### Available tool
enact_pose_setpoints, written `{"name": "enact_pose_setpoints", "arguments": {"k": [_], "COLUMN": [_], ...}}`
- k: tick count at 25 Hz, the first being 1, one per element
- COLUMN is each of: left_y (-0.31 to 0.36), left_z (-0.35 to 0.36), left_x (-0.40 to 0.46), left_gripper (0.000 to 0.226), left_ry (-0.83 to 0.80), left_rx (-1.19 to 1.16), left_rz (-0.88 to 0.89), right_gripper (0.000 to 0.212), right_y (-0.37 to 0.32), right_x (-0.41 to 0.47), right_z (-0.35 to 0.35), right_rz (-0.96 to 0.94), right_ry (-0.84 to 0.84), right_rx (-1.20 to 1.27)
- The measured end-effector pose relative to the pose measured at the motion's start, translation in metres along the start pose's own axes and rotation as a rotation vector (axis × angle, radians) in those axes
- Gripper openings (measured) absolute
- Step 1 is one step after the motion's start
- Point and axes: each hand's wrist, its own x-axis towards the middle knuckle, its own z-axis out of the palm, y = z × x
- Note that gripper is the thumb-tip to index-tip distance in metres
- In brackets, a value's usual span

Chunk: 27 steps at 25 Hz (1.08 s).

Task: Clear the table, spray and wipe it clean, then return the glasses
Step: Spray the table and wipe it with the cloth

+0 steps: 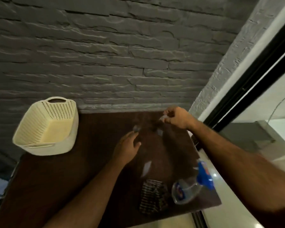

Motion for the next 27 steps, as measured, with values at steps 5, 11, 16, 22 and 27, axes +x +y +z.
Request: {"name": "enact_pose_setpoints", "arguments": {"k": [5,11,16,22,27], "left_y": [0.048,0.04,0.027,0.028,0.023], "left_z": [0.072,0.136,0.17,0.184,0.188], "left_x": [-0.022,-0.064,-0.095,-0.104,-0.112], "left_gripper": [0.055,0.077,0.106,0.082,0.046], "left_ry": [-0.128,-0.414,-0.614,-0.496,-0.334], "left_rx": [0.01,0.205,0.502,0.527,0.421], "left_rz": [-0.008,-0.018,-0.019,-0.036,-0.064], "right_gripper": [0.021,0.05,0.083,0.093,0.08], "right_y": [0.104,0.162,0.171,0.156,0.155], "right_x": [-0.057,-0.129,-0.152,-0.178,-0.185], "right_z": [-0.013,0.019,0.037,0.055,0.081], "right_rz": [0.039,0.096,-0.011,-0.039,-0.047], "right_ry": [-0.082,-0.322,-0.504,-0.426,-0.306], "right_rx": [0.216,0.449,0.357,0.369,0.576]}}
